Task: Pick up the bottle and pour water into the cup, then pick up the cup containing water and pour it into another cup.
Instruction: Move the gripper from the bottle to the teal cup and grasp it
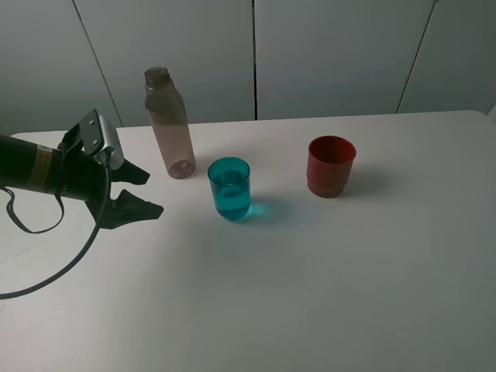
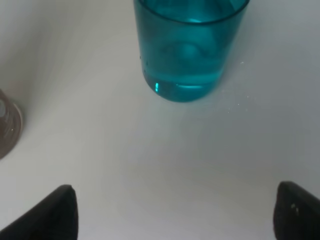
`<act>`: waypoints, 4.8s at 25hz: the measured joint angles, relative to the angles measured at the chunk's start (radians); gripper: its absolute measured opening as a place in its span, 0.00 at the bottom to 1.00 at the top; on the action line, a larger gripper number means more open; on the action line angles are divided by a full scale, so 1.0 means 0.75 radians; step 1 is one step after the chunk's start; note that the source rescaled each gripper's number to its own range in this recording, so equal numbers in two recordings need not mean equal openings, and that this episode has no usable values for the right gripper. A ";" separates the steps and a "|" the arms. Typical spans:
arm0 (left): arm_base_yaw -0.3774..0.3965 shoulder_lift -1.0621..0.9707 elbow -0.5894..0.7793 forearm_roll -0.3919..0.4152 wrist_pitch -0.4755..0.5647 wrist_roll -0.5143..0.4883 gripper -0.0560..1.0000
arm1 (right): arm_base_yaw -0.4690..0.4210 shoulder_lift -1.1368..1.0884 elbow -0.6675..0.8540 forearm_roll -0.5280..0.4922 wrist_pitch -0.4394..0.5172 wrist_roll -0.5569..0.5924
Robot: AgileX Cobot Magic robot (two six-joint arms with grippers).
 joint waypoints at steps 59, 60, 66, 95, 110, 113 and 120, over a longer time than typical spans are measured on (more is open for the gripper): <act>0.002 0.692 -0.451 -0.228 -0.613 0.628 1.00 | 0.000 0.000 0.000 0.000 0.000 0.000; 0.002 0.697 -0.465 -0.222 -0.613 0.628 1.00 | 0.000 0.000 0.000 0.000 0.000 0.000; 0.002 0.701 -0.482 -0.170 -0.613 0.617 1.00 | 0.000 0.000 0.000 0.000 0.000 0.000; -0.052 0.779 -0.561 -0.148 -0.615 0.517 1.00 | 0.000 0.000 0.000 0.000 0.000 0.000; -0.106 0.782 -0.561 -0.220 -0.615 0.516 1.00 | 0.000 0.000 0.000 0.000 0.000 0.000; -0.119 0.782 -0.561 -0.236 -0.615 0.516 1.00 | 0.000 0.000 0.000 0.000 0.000 0.000; -0.152 0.782 -0.561 -0.276 -0.617 0.542 1.00 | 0.000 0.000 0.000 0.000 0.000 0.000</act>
